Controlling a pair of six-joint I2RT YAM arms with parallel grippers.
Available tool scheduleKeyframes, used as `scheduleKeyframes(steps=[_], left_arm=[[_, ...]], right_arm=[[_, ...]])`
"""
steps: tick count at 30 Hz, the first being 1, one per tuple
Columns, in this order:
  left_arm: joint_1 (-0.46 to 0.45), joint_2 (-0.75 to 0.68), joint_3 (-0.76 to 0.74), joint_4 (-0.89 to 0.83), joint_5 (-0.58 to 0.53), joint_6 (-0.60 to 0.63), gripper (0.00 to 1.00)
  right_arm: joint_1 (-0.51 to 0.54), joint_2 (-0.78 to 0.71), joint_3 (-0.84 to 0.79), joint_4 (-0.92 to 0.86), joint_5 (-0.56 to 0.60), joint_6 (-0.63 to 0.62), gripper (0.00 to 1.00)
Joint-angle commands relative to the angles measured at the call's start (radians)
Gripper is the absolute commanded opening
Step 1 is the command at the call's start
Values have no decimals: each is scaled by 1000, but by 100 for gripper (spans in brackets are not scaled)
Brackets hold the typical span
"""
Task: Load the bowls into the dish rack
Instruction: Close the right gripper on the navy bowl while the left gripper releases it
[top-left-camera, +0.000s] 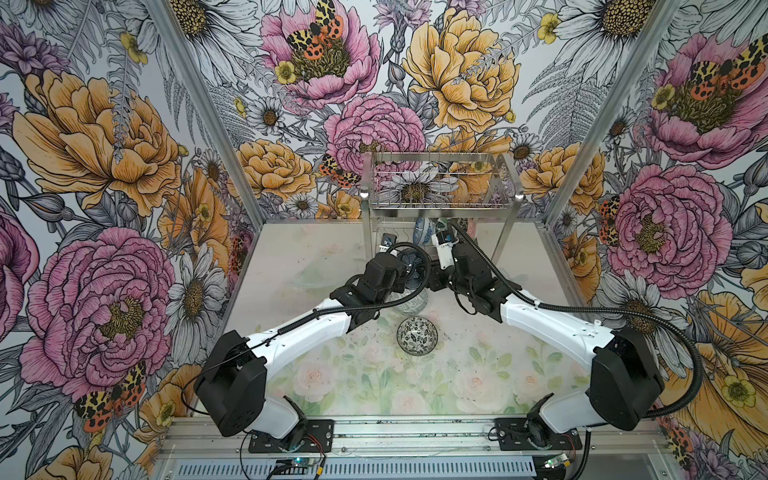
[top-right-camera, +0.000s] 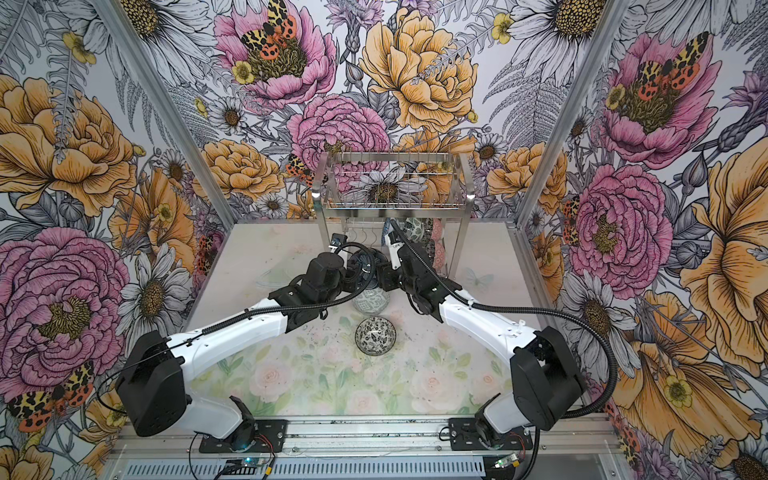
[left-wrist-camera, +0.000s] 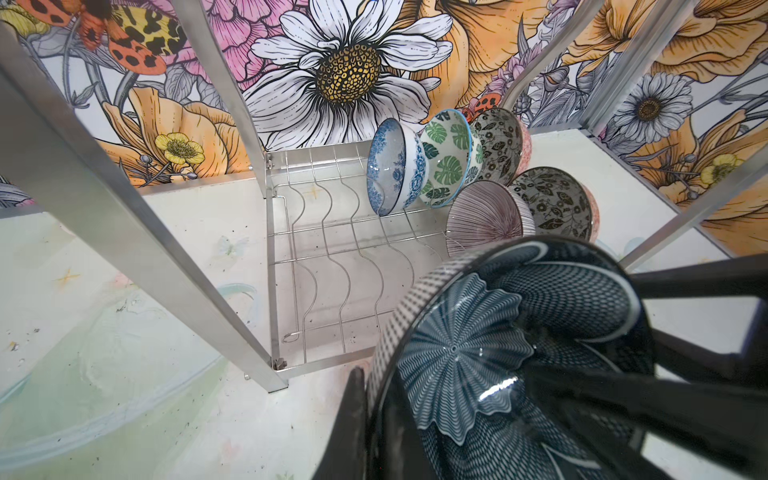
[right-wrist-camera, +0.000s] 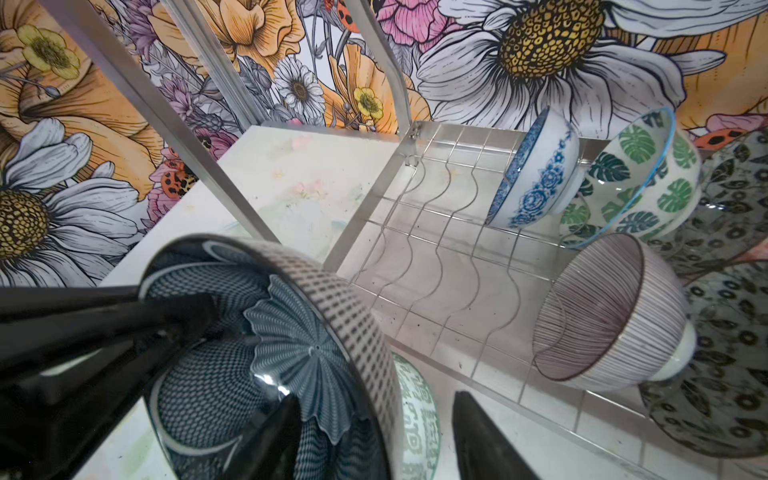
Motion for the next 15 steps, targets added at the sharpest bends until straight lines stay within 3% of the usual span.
scheduleKeyframes(steps=[1, 9, 15], left_arm=[[5, -50, -10, 95, 24, -6, 0], [6, -69, -31, 119, 27, -9, 0], [10, -79, -42, 116, 25, -11, 0]], right_arm=[[3, 18, 40, 54, -25, 27, 41], [4, 18, 42, 47, -24, 32, 2], [3, 3, 43, 31, 0, 12, 0]])
